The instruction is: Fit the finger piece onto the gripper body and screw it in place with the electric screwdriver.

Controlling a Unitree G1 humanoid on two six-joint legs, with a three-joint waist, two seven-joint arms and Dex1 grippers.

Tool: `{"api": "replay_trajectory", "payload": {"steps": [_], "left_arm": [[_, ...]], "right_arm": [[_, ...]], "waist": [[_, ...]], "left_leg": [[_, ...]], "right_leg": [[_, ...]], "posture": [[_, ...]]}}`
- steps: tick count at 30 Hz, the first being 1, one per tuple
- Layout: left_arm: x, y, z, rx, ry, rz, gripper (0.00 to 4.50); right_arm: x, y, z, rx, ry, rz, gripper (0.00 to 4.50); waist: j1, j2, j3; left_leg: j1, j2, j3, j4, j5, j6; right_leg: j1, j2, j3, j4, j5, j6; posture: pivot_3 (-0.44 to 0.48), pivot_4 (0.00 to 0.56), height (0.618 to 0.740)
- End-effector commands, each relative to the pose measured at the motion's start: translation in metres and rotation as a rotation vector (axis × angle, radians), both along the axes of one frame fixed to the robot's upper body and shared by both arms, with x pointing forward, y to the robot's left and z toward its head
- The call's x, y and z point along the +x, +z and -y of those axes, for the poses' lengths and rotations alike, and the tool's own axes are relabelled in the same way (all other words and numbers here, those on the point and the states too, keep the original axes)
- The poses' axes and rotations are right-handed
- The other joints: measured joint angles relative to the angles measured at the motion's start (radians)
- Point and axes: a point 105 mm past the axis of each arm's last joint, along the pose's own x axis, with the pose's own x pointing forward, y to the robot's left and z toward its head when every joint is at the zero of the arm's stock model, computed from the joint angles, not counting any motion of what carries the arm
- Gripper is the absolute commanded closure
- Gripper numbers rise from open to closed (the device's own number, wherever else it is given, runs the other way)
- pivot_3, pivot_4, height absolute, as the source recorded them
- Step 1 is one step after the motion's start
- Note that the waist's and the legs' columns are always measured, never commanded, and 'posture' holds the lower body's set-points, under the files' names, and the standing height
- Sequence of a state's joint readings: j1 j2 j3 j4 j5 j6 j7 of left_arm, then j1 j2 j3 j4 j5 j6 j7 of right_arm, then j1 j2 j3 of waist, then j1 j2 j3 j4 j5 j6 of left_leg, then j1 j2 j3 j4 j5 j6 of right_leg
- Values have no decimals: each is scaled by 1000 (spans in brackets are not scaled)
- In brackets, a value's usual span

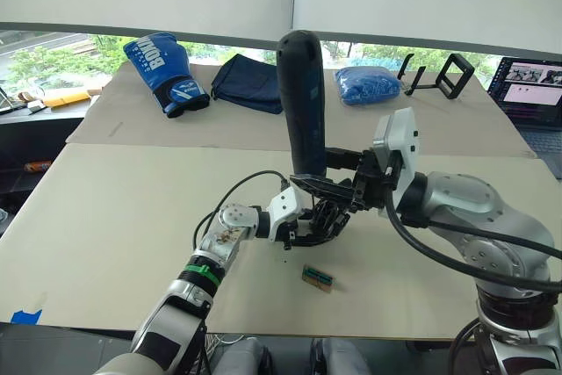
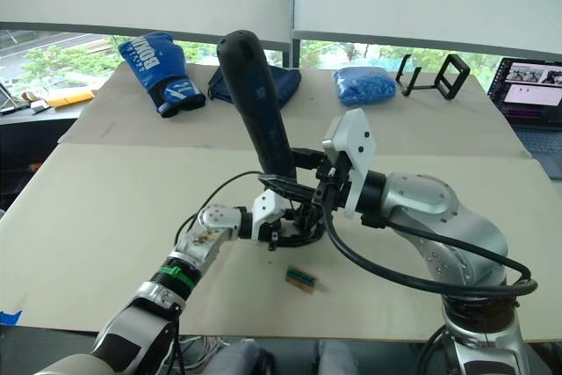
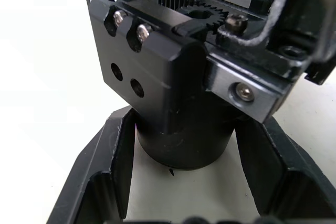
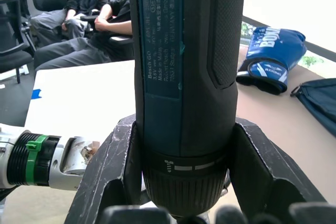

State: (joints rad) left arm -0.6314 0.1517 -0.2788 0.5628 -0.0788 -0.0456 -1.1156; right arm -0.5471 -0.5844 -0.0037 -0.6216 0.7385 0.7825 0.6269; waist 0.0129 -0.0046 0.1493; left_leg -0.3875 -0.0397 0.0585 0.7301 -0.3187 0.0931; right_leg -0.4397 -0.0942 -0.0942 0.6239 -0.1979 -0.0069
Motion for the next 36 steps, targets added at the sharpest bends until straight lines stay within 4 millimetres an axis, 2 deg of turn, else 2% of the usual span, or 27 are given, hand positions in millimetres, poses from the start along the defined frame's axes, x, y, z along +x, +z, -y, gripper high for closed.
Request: {"api": "replay_trajectory", "payload": {"steps": [1, 12, 36], "left_arm": [[1, 21, 6, -54, -20, 66, 2214], [2, 21, 7, -55, -18, 67, 2214], [3, 23, 7, -54, -20, 70, 2214]], "right_arm": [[-15, 26, -7, 2, 55, 133, 2597], [-13, 33, -10, -40, 78, 153, 2597], [-12, 16, -5, -74, 70, 132, 2597]], "waist": [[0, 0, 0], [1, 0, 0], [0, 0, 0]], "left_leg": [[0, 0, 0, 0, 0, 0], [0, 0, 0, 0, 0, 0], [0, 0, 0, 0, 0, 0]], "right_leg": [[0, 0, 0, 0, 0, 0], [0, 0, 0, 0, 0, 0], [0, 0, 0, 0, 0, 0]], "posture": [[0, 150, 740], [0, 150, 740], [0, 150, 740]]}}
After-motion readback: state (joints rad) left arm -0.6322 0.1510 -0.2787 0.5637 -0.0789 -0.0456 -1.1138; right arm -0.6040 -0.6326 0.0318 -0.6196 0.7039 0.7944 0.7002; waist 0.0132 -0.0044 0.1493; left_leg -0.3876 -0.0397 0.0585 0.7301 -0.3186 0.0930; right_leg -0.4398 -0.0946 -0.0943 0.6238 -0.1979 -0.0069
